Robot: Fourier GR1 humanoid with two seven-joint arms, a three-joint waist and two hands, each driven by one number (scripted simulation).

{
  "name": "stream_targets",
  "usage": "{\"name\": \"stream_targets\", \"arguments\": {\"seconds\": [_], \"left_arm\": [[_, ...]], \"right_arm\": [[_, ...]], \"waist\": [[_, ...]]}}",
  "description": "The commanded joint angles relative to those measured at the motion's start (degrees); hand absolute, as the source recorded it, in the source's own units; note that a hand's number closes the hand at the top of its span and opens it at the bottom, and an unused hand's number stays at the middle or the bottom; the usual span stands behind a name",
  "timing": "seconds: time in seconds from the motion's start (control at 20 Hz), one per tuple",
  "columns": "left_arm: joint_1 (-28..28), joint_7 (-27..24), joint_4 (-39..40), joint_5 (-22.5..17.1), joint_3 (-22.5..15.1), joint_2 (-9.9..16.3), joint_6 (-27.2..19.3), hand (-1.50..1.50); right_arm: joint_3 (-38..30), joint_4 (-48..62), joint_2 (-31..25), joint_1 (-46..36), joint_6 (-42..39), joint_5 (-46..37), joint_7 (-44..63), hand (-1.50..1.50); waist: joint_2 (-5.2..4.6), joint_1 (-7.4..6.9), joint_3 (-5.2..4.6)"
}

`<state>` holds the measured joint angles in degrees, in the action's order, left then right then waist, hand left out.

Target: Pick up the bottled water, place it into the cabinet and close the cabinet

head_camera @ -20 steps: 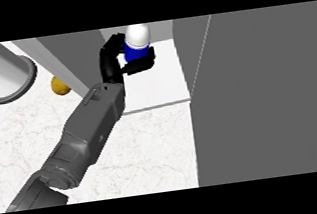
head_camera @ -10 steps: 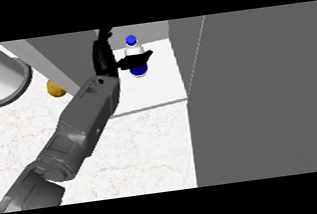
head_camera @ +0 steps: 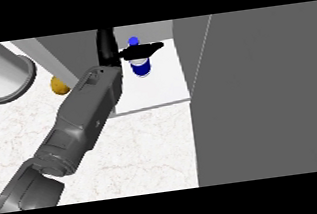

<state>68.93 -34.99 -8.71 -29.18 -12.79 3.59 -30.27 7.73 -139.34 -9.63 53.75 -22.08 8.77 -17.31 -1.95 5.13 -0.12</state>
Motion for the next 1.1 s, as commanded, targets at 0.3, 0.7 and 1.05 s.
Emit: {"name": "stream_targets", "arguments": {"seconds": [0.3,0.7,1.05], "left_arm": [[0.2,-3.9,-3.4,-1.6,3.1,-3.0,8.4,-1.5],[-9.4,-5.4,-11.5,-3.6,-0.4,-3.6,8.0,-1.5],[-17.0,0.4,-25.9,-8.0,-8.4,-3.6,11.6,-1.5]], "right_arm": [[3.0,-6.4,1.3,2.8,1.1,3.1,5.0,-1.5],[5.8,-4.2,3.3,1.0,2.1,-1.9,4.3,-1.5],[5.2,-8.6,2.6,0.9,4.2,0.8,9.6,-1.5]], "waist": [[1.41,-2.94,0.06],[2.01,-3.18,0.08],[2.34,-4.16,0.05]]}}
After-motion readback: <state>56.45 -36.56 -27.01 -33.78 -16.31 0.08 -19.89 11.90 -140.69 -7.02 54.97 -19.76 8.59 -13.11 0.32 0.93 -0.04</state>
